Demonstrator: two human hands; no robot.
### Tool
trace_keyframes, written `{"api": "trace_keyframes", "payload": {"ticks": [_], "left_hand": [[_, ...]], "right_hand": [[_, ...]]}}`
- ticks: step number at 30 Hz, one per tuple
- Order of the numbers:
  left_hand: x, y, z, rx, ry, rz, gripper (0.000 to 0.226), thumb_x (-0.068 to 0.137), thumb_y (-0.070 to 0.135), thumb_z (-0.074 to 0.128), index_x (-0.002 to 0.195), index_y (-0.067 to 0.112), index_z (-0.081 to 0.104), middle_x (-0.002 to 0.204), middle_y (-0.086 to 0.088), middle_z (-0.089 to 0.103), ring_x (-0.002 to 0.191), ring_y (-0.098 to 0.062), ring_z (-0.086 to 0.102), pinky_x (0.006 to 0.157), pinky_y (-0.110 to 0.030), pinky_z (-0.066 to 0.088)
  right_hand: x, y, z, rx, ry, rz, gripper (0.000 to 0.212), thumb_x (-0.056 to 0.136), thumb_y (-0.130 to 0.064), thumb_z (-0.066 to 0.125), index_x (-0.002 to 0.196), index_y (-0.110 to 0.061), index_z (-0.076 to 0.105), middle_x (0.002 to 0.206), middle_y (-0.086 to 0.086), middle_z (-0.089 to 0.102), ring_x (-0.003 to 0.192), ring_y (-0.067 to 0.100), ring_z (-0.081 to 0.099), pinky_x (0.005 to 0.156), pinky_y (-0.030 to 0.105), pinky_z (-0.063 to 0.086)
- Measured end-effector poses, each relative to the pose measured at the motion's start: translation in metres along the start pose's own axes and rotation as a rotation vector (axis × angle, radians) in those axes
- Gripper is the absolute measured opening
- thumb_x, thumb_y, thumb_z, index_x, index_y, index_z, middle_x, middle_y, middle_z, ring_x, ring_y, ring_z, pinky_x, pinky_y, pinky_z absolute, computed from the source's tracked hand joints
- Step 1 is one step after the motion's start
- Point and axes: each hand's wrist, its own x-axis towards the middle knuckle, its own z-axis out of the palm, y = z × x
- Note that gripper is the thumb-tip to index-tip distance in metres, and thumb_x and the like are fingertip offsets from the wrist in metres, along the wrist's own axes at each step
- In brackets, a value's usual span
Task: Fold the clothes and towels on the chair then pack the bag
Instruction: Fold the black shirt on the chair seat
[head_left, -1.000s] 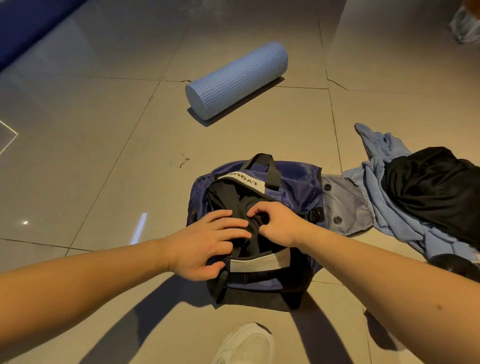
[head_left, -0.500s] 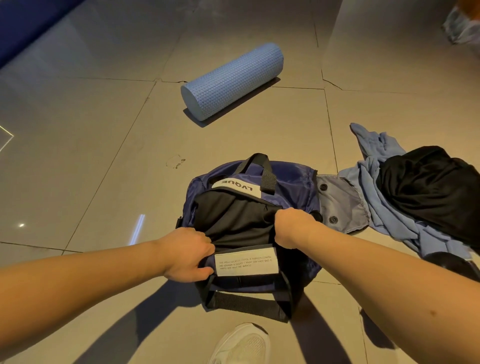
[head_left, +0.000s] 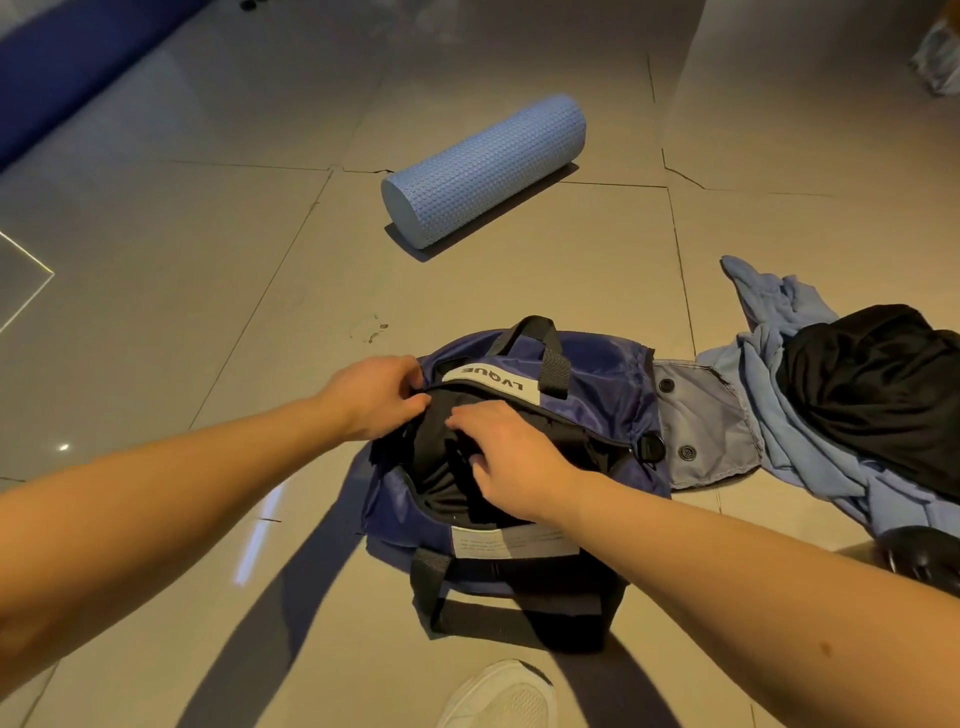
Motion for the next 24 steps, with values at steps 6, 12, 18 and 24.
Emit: {"api": "trace_keyframes", "payload": {"ticks": [6, 12, 18, 24], "left_hand": [[0.021, 0.013, 0.012, 0.05, -0.006, -0.08, 0.024, 0.093, 0.044, 0.065, 0.088, 0.024, 0.054, 0.091, -0.002, 0.065, 0.083, -0.024, 0.059, 0.068, -0.034, 0.045], [0.02, 0.021, -0.017, -0.108, 0.085, 0.002, 0.033, 0.092, 0.049, 0.067, 0.077, 0.023, 0.054, 0.074, 0.003, 0.06, 0.071, -0.017, 0.056, 0.057, -0.032, 0.039], [0.014, 0.032, -0.014, 0.1, 0.283, 0.12, 0.017, 0.089, 0.042, 0.061, 0.088, 0.025, 0.057, 0.086, 0.003, 0.06, 0.081, -0.022, 0.058, 0.064, -0.034, 0.044], [0.054, 0.077, -0.002, 0.323, 0.276, 0.504, 0.038, 0.092, 0.046, 0.065, 0.118, 0.018, 0.065, 0.117, -0.005, 0.061, 0.107, -0.028, 0.056, 0.085, -0.039, 0.042]], "right_hand": [[0.023, -0.006, 0.016, -0.018, -0.119, 0.038, 0.067, 0.097, -0.003, 0.051, 0.159, -0.013, 0.03, 0.17, 0.003, 0.015, 0.157, 0.026, 0.007, 0.127, 0.042, 0.017], [0.034, -0.008, 0.025, -0.075, -0.271, 0.119, 0.067, 0.101, -0.009, 0.05, 0.162, -0.017, 0.022, 0.171, 0.003, 0.008, 0.157, 0.03, -0.007, 0.126, 0.056, 0.014], [0.042, -0.013, 0.027, -0.052, -0.322, 0.141, 0.065, 0.097, -0.008, 0.05, 0.159, -0.015, 0.032, 0.153, 0.011, 0.038, 0.151, 0.034, 0.017, 0.12, 0.053, 0.03], [0.006, -0.006, 0.015, -0.227, 0.099, 0.171, 0.037, 0.097, -0.017, 0.053, 0.134, -0.013, 0.056, 0.129, 0.008, 0.059, 0.129, 0.029, 0.046, 0.104, 0.048, 0.044]]}}
